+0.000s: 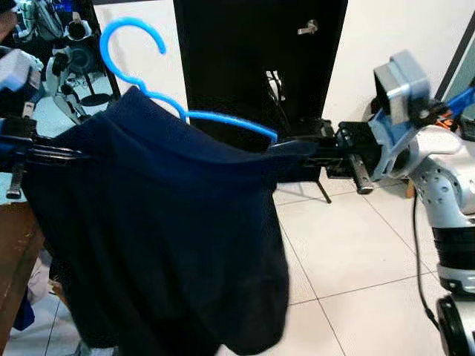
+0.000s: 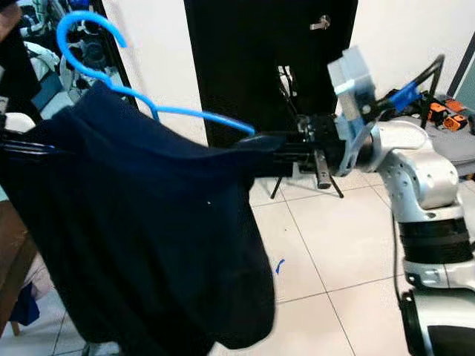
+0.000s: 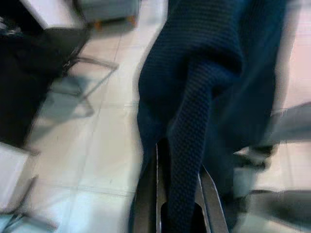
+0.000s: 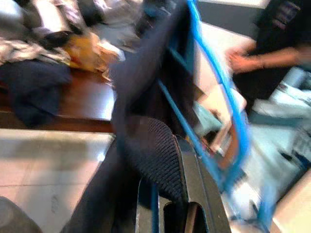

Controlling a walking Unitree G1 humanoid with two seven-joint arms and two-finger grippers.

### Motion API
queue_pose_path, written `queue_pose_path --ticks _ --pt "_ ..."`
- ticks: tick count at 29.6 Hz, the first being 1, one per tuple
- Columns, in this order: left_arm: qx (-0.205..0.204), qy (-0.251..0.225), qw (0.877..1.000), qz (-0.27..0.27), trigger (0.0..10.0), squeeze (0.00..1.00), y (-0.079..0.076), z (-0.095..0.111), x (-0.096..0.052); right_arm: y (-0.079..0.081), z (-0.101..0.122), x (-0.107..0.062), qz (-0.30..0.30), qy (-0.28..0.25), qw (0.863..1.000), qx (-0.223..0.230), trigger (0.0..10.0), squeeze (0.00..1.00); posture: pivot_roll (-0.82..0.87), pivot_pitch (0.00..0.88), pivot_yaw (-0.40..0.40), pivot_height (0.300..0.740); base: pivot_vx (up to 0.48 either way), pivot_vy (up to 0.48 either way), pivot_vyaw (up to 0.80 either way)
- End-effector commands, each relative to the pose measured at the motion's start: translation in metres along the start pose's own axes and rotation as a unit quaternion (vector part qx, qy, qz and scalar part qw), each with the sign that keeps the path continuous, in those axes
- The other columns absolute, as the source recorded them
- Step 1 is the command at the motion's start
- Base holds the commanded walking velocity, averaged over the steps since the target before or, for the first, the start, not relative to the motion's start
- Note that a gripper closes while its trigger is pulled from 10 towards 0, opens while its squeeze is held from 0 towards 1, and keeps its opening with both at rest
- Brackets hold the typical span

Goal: Hang hanger

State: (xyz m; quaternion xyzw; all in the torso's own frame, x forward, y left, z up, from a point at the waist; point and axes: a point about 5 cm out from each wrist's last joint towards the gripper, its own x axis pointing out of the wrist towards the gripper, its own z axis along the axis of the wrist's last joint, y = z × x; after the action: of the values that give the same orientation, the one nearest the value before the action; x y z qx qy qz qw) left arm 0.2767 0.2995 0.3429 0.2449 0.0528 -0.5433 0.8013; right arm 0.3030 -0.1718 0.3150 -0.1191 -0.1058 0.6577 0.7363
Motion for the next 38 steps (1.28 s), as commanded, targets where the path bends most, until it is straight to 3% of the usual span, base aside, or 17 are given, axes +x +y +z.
queue_pose_path --ticks 1,3,5,8,10,11,21,24,28,30,33,35,38 --pt "0.015 -0.009 1.000 0.010 0.0 0.00 -0.003 0.014 -0.015 -0.001 0.000 0.000 -0.008 0.006 1.000 -0.006 0.0 0.00 0.00 0.000 0.055 0.740 0.000 0.000 0.00" --pt "0.009 -0.030 1.000 -0.001 0.0 0.00 -0.007 0.018 -0.018 -0.002 -0.003 -0.009 -0.033 0.013 0.999 -0.002 0.0 0.00 0.00 0.000 0.056 0.740 0.000 0.000 0.00" --pt "-0.035 -0.044 0.998 -0.040 0.0 0.00 -0.025 0.018 -0.026 -0.004 0.000 -0.026 -0.069 0.018 0.997 -0.003 0.0 0.00 0.00 0.000 0.060 0.740 0.000 0.000 0.00" --pt "-0.051 -0.043 0.996 -0.051 0.0 0.00 -0.029 0.016 -0.028 -0.005 0.001 -0.031 -0.076 0.019 0.997 -0.004 0.0 0.00 0.00 0.000 0.060 0.740 0.000 0.000 0.00" --pt "-0.072 -0.022 0.995 -0.061 0.0 0.00 -0.034 0.011 -0.030 -0.006 0.004 -0.035 -0.078 0.020 0.997 -0.008 0.0 0.00 0.00 0.000 0.061 0.740 0.000 0.000 0.00" --pt "-0.094 0.018 0.993 -0.066 0.0 0.00 -0.037 0.000 -0.031 -0.006 0.009 -0.038 -0.075 0.022 0.997 -0.015 0.0 0.00 0.00 0.000 0.061 0.740 0.000 0.000 0.00" --pt "-0.121 0.084 0.986 -0.073 0.0 0.00 -0.040 -0.021 -0.030 -0.007 0.019 -0.035 -0.055 0.013 0.998 -0.033 0.0 0.00 -0.01 0.000 0.063 0.740 0.000 0.000 0.00" --pt "-0.127 0.093 0.984 -0.082 0.0 0.00 -0.042 -0.024 -0.027 -0.007 0.023 -0.032 -0.044 0.007 0.998 -0.038 0.0 0.00 -0.01 0.000 0.066 0.740 0.000 0.000 0.00" --pt "-0.135 0.089 0.980 -0.119 0.0 0.00 -0.049 -0.024 -0.016 -0.005 0.033 -0.016 0.011 -0.016 0.999 -0.046 0.0 0.00 -0.01 0.000 0.069 0.740 0.000 0.000 0.00" --pt "-0.137 0.081 0.976 -0.147 0.0 0.00 -0.053 -0.022 -0.008 -0.003 0.043 0.000 0.067 -0.039 0.996 -0.053 0.0 0.00 -0.01 0.000 0.068 0.740 0.000 0.000 0.00" --pt "-0.136 0.079 0.976 -0.153 0.0 0.00 -0.054 -0.021 -0.006 -0.003 0.046 0.004 0.083 -0.045 0.994 -0.055 0.0 0.00 -0.01 0.000 0.068 0.740 0.000 0.000 0.00" --pt "-0.116 0.058 0.976 -0.177 0.0 0.00 -0.053 -0.017 0.007 -0.002 0.055 0.025 0.139 -0.069 0.986 -0.065 0.0 0.00 -0.01 0.000 0.066 0.740 0.000 0.000 0.00" --pt "-0.113 0.053 0.975 -0.183 0.0 0.00 -0.053 -0.015 0.009 -0.002 0.056 0.029 0.149 -0.073 0.984 -0.066 0.0 0.00 -0.01 0.000 0.066 0.740 0.000 0.000 0.00"
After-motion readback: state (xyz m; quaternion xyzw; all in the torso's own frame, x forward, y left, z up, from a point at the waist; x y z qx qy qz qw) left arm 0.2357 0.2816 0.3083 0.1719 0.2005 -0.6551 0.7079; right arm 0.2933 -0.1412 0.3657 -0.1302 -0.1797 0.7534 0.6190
